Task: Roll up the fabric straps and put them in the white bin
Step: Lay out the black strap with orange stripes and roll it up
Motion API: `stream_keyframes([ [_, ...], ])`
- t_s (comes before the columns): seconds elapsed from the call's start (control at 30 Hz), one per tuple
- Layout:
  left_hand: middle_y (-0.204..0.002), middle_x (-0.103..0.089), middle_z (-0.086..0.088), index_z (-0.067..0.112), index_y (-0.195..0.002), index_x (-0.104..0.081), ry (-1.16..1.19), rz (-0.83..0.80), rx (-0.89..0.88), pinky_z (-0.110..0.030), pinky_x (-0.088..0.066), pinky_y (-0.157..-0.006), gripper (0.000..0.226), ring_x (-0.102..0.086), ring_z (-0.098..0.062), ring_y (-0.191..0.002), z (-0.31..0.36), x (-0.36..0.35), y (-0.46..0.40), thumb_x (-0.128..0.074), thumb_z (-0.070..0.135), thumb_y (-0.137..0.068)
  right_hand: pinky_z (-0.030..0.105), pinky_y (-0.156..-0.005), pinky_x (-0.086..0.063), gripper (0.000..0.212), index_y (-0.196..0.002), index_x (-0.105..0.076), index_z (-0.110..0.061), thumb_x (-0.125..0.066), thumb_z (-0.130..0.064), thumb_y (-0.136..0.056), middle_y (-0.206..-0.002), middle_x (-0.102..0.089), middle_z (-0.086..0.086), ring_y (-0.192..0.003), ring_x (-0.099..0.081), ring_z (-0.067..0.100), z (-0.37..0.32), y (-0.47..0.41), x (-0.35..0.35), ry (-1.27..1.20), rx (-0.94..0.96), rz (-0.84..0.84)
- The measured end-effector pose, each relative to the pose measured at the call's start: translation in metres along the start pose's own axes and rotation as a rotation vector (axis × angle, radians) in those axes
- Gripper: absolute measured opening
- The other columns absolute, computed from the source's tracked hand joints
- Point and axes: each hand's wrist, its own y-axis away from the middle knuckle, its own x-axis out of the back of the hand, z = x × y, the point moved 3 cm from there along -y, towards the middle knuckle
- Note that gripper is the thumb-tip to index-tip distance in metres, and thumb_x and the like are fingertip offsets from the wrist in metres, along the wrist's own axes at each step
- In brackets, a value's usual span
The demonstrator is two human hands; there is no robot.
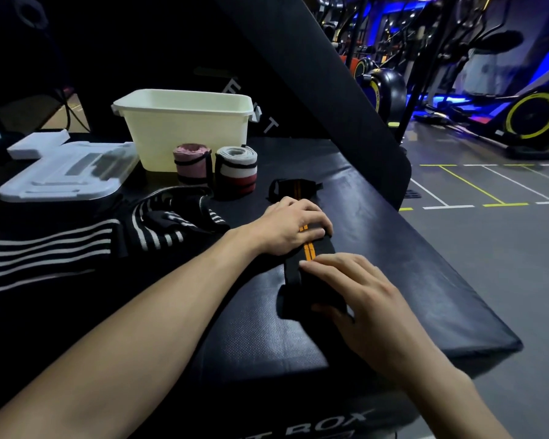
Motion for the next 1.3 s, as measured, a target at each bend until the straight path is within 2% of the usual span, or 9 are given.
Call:
stream_keyframes([
  [0.27,-0.135,-0.049,0.022,0.056,-0.117,-0.066,0.041,-0.011,-0.015,-0.043,-0.023,-0.112,0.025,-0.031,-0.011,-0.128,0.001,0.004,0.006,-0.062,0.061,-0.093,0.037,-0.079,-0.049,0.045,-0.117,-0.049,-0.036,-0.067,-0.045,-0.076,-0.095,-0.062,-0.022,-0.092,-0.055,0.002,-0.014,-0.007,0.018,0.059,-0.022,-0.081],
  [0.37,-0.128,-0.050,0.025,0.059,-0.113,-0.066,0.046,-0.011,-0.057,-0.042,-0.020,-0.109,0.026,-0.032,-0.012,-0.128,0.004,0.005,0.009,-0.064,0.066,-0.088,0.025,-0.083,-0.039,0.032,-0.108,-0.044,-0.043,-0.052,-0.059,-0.081,-0.081,-0.048,-0.029,-0.082,-0.042,-0.005,-0.017,-0.001,0.025,0.016,-0.059,-0.201],
  [0.43,-0.125,-0.050,0.025,0.059,-0.112,-0.066,0.046,-0.005,-0.067,-0.043,-0.021,-0.108,0.026,-0.034,-0.012,-0.127,0.005,0.004,0.010,-0.065,0.066,-0.087,0.021,-0.081,-0.035,0.030,-0.111,-0.045,-0.044,-0.047,-0.062,-0.088,-0.084,-0.056,-0.025,-0.083,-0.046,-0.006,-0.013,0.000,0.028,-0.053,-0.105,-0.268],
  [0.53,-0.126,-0.052,0.024,0.055,-0.115,-0.067,0.040,0.009,-0.062,-0.044,-0.023,-0.105,0.029,-0.036,-0.013,-0.126,0.006,0.005,0.009,-0.066,0.064,-0.088,0.033,-0.076,-0.042,0.027,-0.115,-0.054,-0.037,-0.045,-0.056,-0.097,-0.089,-0.064,-0.017,-0.082,-0.055,0.008,-0.008,-0.004,0.028,-0.124,-0.156,-0.245],
  [0.67,-0.126,-0.058,0.021,0.045,-0.119,-0.065,0.015,0.031,-0.059,-0.040,-0.024,-0.097,0.036,-0.042,-0.011,-0.123,0.008,0.008,0.008,-0.068,0.063,-0.087,0.044,-0.088,-0.045,0.045,-0.111,-0.061,-0.033,-0.027,-0.060,-0.099,-0.108,-0.050,-0.021,-0.103,-0.051,0.011,-0.004,-0.013,0.014,-0.089,-0.179,-0.220],
  [0.8,-0.123,-0.063,0.018,0.041,-0.115,-0.069,0.018,0.053,-0.088,-0.042,-0.037,-0.099,0.041,-0.053,-0.006,-0.119,0.008,0.010,0.008,-0.065,0.068,-0.084,0.046,-0.086,-0.046,0.052,-0.098,-0.060,-0.026,-0.018,-0.057,-0.099,-0.106,-0.040,-0.042,-0.096,-0.045,0.003,0.002,-0.021,0.006,-0.109,-0.157,-0.207],
  [0.93,-0.137,-0.062,0.015,0.044,-0.120,-0.067,0.021,0.031,-0.117,-0.050,-0.042,-0.107,0.059,-0.050,-0.008,-0.131,0.007,0.002,0.004,-0.045,0.079,-0.078,0.047,-0.081,-0.046,0.045,-0.083,-0.049,-0.028,-0.018,-0.057,-0.099,-0.094,-0.049,-0.020,-0.090,-0.050,0.011,0.005,-0.027,0.003,-0.117,-0.146,-0.222],
  [1.07,-0.153,-0.043,0.021,0.063,-0.126,-0.052,-0.061,-0.092,-0.085,-0.064,-0.032,-0.111,0.037,-0.029,-0.014,-0.144,0.010,-0.007,0.002,-0.040,0.073,-0.092,0.045,-0.076,-0.047,0.045,-0.077,-0.049,-0.024,-0.028,-0.056,-0.099,-0.082,-0.055,-0.010,-0.079,-0.054,0.011,0.013,-0.032,0.000,-0.246,-0.195,-0.183],
  [1.3,-0.142,-0.045,0.024,0.048,-0.111,-0.063,-0.002,-0.102,-0.065,-0.061,-0.026,-0.112,0.017,-0.028,-0.012,-0.137,0.016,-0.003,0.003,-0.056,0.057,-0.098,0.036,-0.074,-0.047,0.032,-0.098,-0.062,-0.026,-0.037,-0.044,-0.105,-0.084,-0.064,-0.015,-0.077,-0.058,0.006,0.010,-0.030,0.000,-0.286,-0.194,-0.187],
])
